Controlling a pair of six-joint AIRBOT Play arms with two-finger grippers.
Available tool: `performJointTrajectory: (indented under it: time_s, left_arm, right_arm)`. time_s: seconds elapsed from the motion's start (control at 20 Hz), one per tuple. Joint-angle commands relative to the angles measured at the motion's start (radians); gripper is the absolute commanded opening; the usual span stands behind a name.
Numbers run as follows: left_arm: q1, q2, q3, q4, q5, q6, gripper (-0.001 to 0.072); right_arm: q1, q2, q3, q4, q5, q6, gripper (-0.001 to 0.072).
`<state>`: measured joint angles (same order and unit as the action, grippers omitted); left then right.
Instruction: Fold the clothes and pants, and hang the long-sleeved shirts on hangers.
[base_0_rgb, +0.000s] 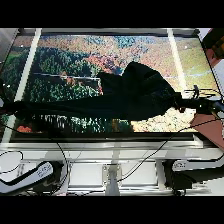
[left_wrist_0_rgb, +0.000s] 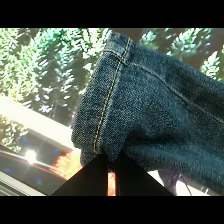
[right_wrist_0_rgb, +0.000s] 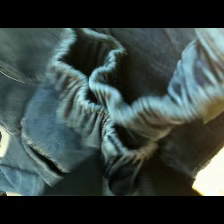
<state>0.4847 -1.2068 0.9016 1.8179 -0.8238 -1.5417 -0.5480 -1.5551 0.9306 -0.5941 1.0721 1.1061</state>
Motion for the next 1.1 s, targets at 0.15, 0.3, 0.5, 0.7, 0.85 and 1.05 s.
performJointTrajectory:
  time_s: [0.15,0.3,0.5,0.7,0.85,1.05]
  left_arm:
    - [0.001,0.001,0.001,-0.1,0.134,0.0,0.0037]
    - [-0.017,0.009,0.047,-0.156,0.33,0.0,0.0037]
    - [-0.083,0.016,0.25,-0.17,0.524,0.0,0.0036]
    - [-0.116,0.021,0.384,-0.174,0.539,0.0,0.0036]
    - [-0.111,0.021,0.322,-0.177,0.394,0.001,0.0036]
    - [-0.116,0.022,0.027,-0.177,0.378,0.001,0.0036]
  right_arm:
    - [0.0,0.098,0.131,0.047,0.024,-0.046,0.0052]
    - [0.0,0.203,0.256,0.04,0.0,-0.041,0.0051]
    - [0.0,0.295,0.476,0.038,-0.13,0.04,0.0051]
    - [0.035,0.296,0.638,-0.099,-0.177,0.068,0.005]
    - [0.116,0.296,0.576,-0.39,0.001,0.076,0.005]
    - [0.162,0.354,0.237,-0.482,0.022,0.105,0.005]
